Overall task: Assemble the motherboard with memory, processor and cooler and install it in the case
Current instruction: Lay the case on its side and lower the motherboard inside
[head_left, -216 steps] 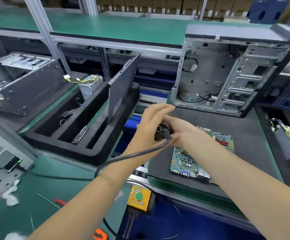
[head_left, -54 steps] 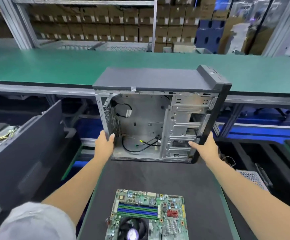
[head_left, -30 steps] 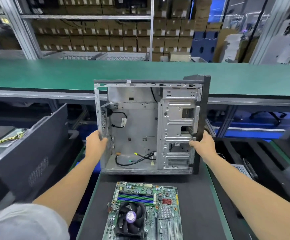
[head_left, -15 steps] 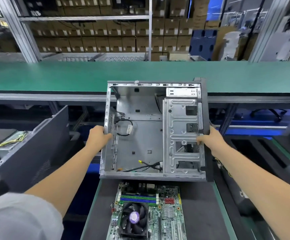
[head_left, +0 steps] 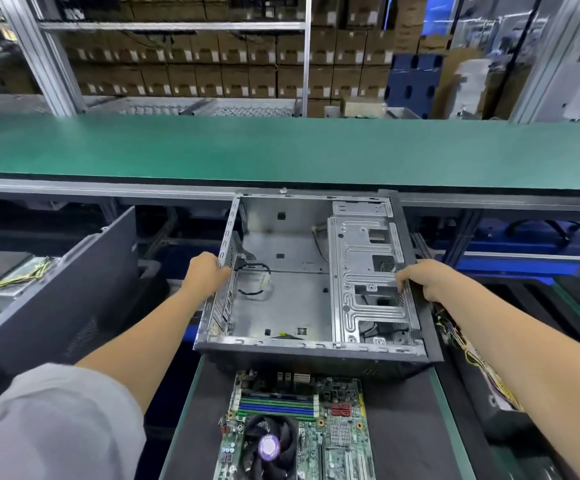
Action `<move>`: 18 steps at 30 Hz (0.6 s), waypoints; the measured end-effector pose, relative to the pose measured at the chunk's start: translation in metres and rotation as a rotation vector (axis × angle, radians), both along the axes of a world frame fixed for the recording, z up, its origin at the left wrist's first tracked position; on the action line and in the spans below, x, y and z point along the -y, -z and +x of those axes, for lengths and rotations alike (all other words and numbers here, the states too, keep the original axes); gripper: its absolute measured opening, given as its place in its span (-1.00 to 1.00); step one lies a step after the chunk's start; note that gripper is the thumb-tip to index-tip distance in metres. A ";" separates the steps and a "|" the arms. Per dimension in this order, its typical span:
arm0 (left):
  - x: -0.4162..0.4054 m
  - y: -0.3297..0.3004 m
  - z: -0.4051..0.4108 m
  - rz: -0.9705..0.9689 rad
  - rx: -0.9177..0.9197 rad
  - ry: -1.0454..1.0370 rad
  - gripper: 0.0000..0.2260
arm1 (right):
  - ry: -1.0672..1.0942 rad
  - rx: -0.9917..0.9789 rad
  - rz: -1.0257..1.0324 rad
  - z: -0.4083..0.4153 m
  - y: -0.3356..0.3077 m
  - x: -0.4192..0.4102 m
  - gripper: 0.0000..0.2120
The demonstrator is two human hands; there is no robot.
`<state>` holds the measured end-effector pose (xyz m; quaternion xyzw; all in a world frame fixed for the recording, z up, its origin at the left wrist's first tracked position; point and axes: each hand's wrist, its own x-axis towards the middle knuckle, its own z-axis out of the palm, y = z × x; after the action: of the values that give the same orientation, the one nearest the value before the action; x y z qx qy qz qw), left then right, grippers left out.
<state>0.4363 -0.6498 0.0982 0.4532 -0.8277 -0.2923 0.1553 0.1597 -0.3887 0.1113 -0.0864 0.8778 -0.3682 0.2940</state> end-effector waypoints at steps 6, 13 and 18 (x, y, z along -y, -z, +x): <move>0.008 0.006 -0.010 0.047 0.019 -0.007 -0.60 | -0.008 0.094 0.054 -0.016 0.006 0.010 -0.68; 0.008 0.020 -0.019 0.058 0.010 -0.015 -0.66 | -0.060 0.102 0.149 -0.021 0.012 0.009 -0.70; 0.007 0.029 -0.023 0.050 0.013 -0.020 -0.65 | -0.100 0.093 0.210 -0.018 0.019 0.011 -0.58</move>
<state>0.4137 -0.6563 0.0688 0.4670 -0.8166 -0.3083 0.1413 0.1415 -0.4000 0.0924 -0.0816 0.8914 -0.2628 0.3600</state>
